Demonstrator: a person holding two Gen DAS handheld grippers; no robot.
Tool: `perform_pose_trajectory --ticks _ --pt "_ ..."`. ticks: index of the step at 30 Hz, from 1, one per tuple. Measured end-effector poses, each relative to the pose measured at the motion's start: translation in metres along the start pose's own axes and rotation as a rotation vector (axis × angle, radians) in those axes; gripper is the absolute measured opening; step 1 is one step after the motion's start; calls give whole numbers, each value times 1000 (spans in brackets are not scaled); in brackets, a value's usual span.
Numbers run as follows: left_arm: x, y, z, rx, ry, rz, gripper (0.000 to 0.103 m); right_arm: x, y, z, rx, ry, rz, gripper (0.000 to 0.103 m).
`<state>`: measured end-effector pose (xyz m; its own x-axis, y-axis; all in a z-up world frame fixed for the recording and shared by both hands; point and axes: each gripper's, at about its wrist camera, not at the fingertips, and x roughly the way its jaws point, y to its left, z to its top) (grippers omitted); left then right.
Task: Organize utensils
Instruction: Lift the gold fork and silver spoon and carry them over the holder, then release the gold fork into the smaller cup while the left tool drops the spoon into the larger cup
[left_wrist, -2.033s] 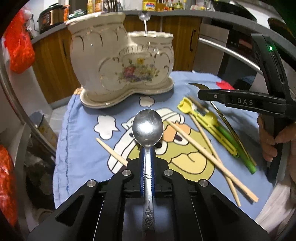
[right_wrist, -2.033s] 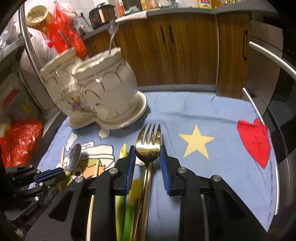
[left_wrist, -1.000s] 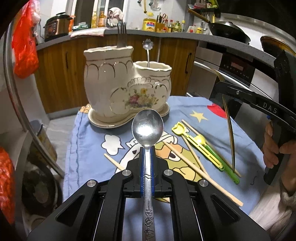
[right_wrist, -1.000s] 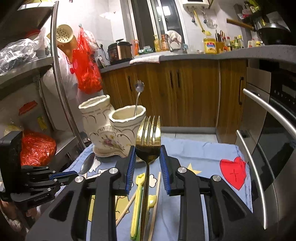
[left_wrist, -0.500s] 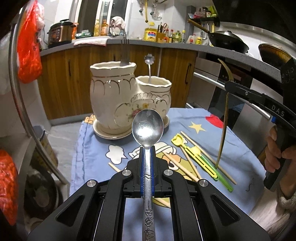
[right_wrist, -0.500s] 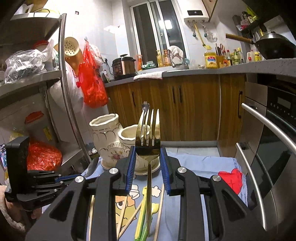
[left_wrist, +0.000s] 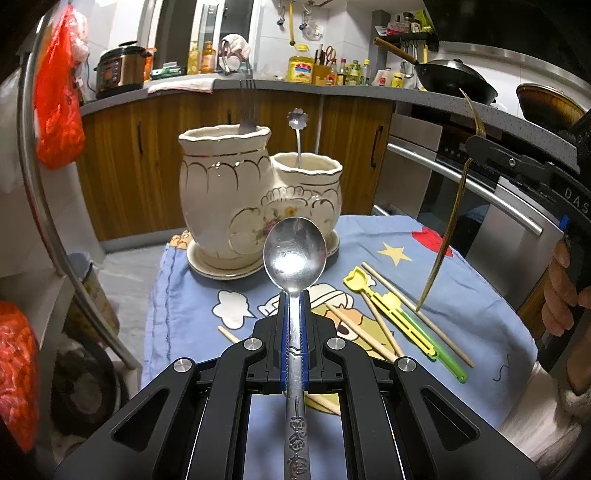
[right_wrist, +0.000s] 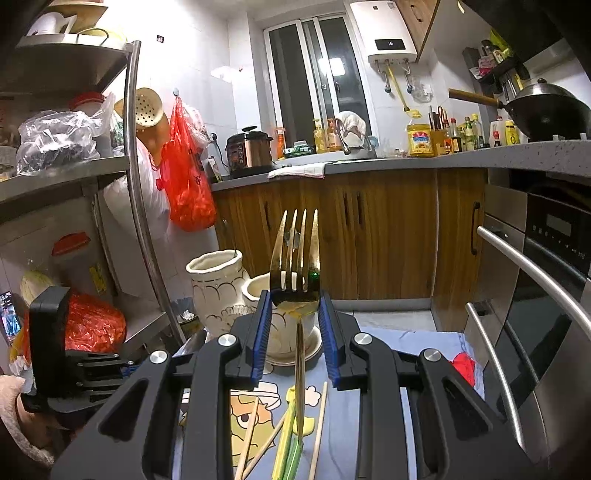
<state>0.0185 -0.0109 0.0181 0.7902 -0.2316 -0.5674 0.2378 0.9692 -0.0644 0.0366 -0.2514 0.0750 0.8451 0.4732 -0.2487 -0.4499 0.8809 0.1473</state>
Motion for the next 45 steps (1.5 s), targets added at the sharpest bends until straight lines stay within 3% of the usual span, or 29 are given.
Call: perform_pose_trajectory --ticks 12,24,34,42,45 --pt "-17 1 26 7 -51 -9 6 0 12 22 -32 -11 10 25" --pt "-41 9 112 69 -240 8 6 33 22 74 -58 -36 47 25" --pt "-16 37 175 -14 -340 -12 6 73 22 114 -36 -105 39 25" --pt "15 57 190 -90 -443 5 6 110 15 114 28 -113 17 25" --pt "30 67 187 -114 -473 52 6 122 17 106 27 -115 -1 25"
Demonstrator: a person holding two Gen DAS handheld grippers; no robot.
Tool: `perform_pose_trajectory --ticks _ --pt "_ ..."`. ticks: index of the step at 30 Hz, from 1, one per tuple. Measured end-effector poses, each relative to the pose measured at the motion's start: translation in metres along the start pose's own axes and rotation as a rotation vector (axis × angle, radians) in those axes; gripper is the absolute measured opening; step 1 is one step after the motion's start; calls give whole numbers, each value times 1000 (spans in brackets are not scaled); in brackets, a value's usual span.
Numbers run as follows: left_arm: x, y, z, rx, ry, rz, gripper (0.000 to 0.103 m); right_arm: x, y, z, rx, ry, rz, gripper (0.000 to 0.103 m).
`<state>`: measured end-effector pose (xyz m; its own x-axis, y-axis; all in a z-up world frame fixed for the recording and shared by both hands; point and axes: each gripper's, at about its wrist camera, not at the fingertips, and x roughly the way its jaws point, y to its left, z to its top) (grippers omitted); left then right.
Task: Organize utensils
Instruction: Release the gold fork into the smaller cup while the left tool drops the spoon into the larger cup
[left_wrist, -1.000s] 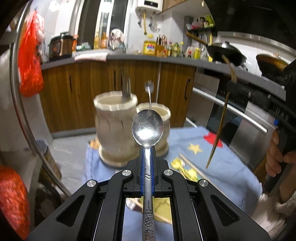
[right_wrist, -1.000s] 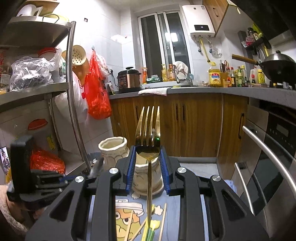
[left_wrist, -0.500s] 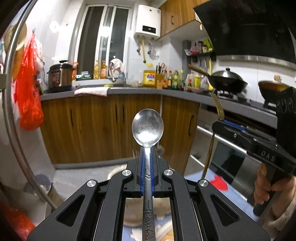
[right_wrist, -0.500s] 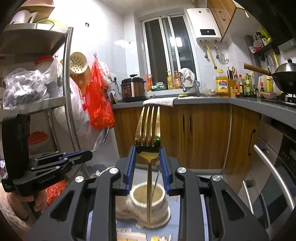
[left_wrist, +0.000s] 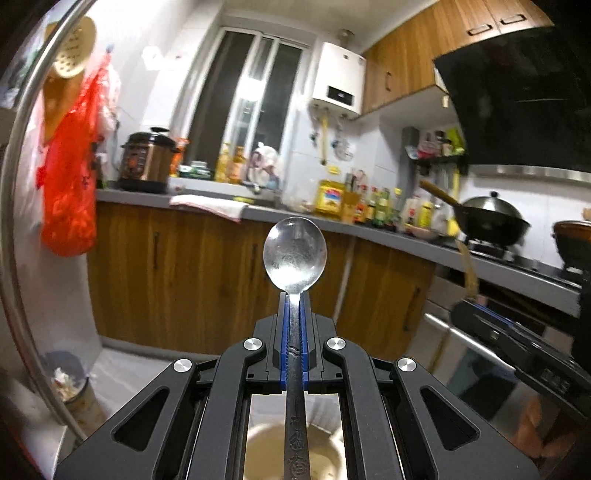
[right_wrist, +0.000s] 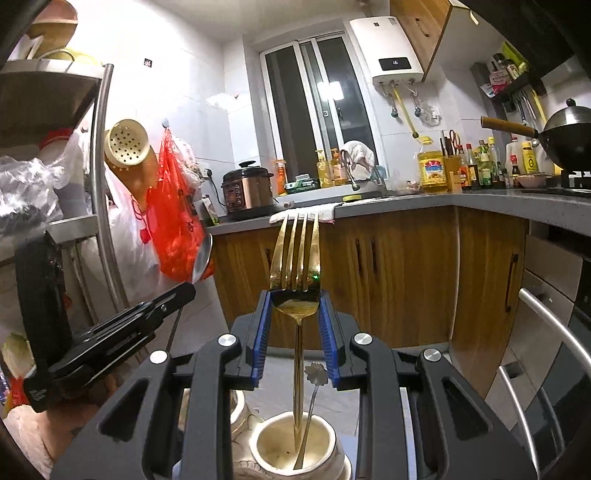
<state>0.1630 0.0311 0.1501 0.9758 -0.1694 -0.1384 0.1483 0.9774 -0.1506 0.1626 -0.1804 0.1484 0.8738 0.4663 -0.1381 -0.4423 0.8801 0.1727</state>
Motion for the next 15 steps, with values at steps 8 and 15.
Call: perform_pose_trajectory --ticks 8,15 --pt "22 10 -22 -1 -16 74 6 19 0 -21 -22 14 -11 25" --pt "18 13 -40 23 56 64 6 25 -5 -39 -26 86 4 25"
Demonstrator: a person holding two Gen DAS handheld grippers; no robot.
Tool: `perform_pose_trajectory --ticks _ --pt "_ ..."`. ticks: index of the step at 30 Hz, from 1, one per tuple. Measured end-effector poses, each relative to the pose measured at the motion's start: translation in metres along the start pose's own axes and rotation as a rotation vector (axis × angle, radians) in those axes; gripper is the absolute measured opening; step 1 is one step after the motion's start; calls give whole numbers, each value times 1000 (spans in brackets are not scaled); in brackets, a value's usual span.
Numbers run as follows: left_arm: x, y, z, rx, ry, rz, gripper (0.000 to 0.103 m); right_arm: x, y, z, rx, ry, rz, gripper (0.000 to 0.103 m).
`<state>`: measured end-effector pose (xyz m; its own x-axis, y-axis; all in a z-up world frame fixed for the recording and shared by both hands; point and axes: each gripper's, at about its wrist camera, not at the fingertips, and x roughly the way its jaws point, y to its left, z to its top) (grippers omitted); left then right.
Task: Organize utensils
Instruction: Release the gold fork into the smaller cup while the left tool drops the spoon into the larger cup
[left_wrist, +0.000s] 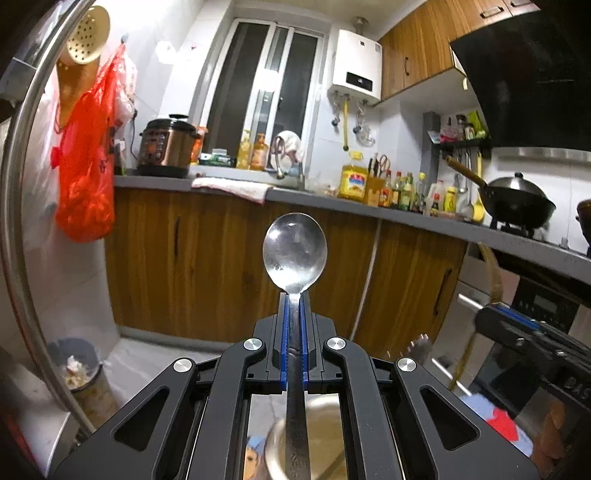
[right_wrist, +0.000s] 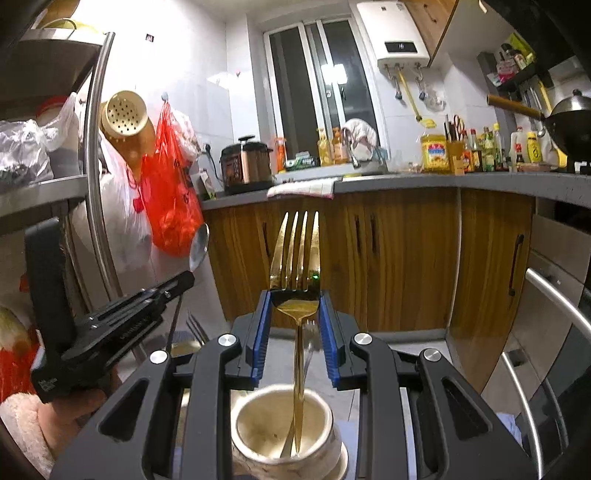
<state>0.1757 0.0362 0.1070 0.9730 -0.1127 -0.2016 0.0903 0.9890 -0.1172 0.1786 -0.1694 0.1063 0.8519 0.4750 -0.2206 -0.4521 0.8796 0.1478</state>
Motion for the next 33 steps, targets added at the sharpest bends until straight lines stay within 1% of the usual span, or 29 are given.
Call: perform_pose_trajectory --ticks 5,10,12,18,23,27,33 --pt "-20 -6 -9 39 47 -31 6 -1 -6 -11 4 51 17 25" --pt "-22 -6 -25 6 148 -58 6 -7 -15 -15 42 72 48 25" --pt "-21 -5 -29 1 172 -60 6 -9 -17 -16 52 74 54 25" --pt "-20 -7 -34 28 209 -47 6 -11 -24 -19 61 70 44 25" --pt "-19 -7 -33 25 231 -39 6 -9 -32 -19 91 73 45 25" --pt "-19 -9 -33 33 232 -31 6 -8 -37 -18 113 78 59 26" --pt "-19 -9 -33 35 228 -28 6 -7 -37 -18 110 77 60 26"
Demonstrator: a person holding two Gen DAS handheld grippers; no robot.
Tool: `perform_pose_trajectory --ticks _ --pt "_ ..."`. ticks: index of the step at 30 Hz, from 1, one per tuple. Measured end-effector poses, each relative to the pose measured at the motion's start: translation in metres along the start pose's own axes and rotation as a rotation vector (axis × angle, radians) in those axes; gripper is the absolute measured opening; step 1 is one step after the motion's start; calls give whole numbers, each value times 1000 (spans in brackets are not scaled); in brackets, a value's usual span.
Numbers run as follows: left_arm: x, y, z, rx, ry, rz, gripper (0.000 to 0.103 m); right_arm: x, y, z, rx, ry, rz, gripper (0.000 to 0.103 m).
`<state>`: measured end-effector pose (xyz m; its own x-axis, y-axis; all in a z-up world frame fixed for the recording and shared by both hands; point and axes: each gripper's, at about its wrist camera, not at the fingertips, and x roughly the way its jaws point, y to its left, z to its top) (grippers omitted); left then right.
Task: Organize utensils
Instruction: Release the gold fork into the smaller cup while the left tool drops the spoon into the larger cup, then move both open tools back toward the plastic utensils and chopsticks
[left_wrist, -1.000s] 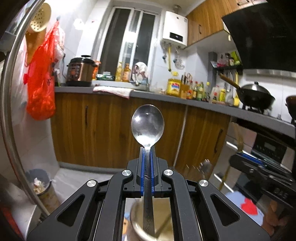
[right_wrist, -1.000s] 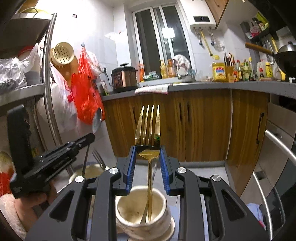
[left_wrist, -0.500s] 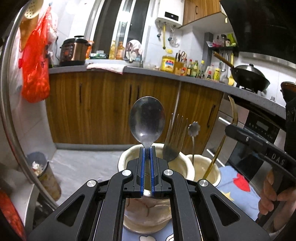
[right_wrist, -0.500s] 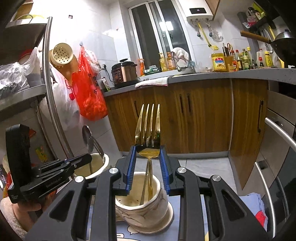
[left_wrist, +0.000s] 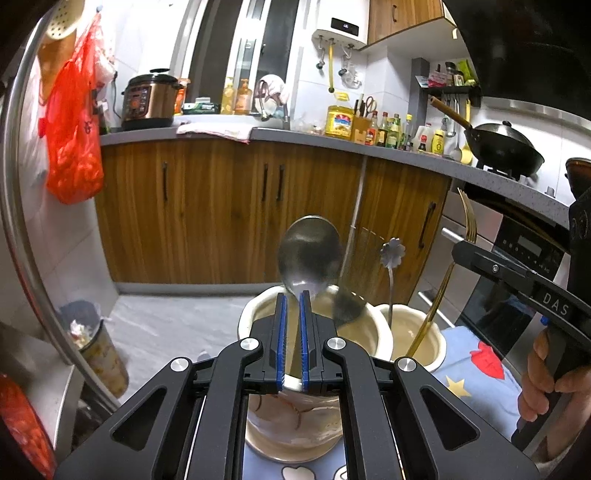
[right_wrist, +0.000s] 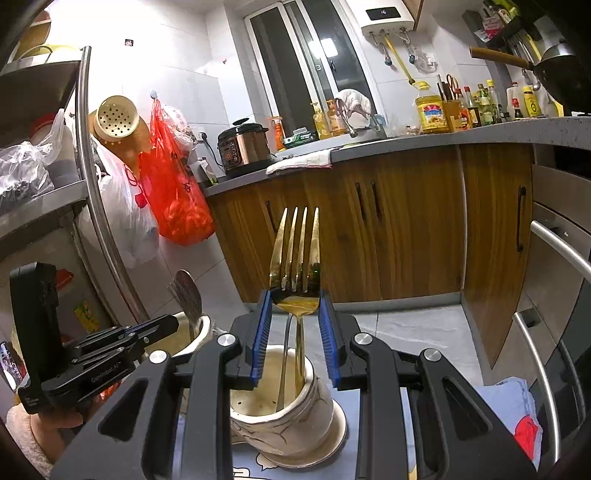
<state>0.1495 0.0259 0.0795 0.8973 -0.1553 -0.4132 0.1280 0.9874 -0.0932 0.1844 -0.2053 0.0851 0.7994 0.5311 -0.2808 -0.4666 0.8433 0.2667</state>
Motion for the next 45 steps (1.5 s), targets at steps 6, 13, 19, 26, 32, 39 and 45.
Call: perform_pose_trajectory --ticks 6,13,19,26,32,39,45 --pt "0 0 0 -2 0 -1 6 2 0 0 5 11 7 26" --pt "-1 0 2 -4 -5 -1 12 16 -2 -6 32 66 22 26" --pt "-1 -1 6 -8 -1 1 16 16 -2 -5 37 74 28 37" --pt "-22 -8 8 23 10 10 45 -6 6 6 52 71 14 83" --pt "-62 -18 5 54 19 30 59 -51 20 13 38 105 4 94" --pt "-104 -20 -13 20 47 39 81 -90 33 -7 45 175 -20 98" --pt "-104 -20 -52 -12 143 44 82 -92 27 -45 77 251 -44 98"
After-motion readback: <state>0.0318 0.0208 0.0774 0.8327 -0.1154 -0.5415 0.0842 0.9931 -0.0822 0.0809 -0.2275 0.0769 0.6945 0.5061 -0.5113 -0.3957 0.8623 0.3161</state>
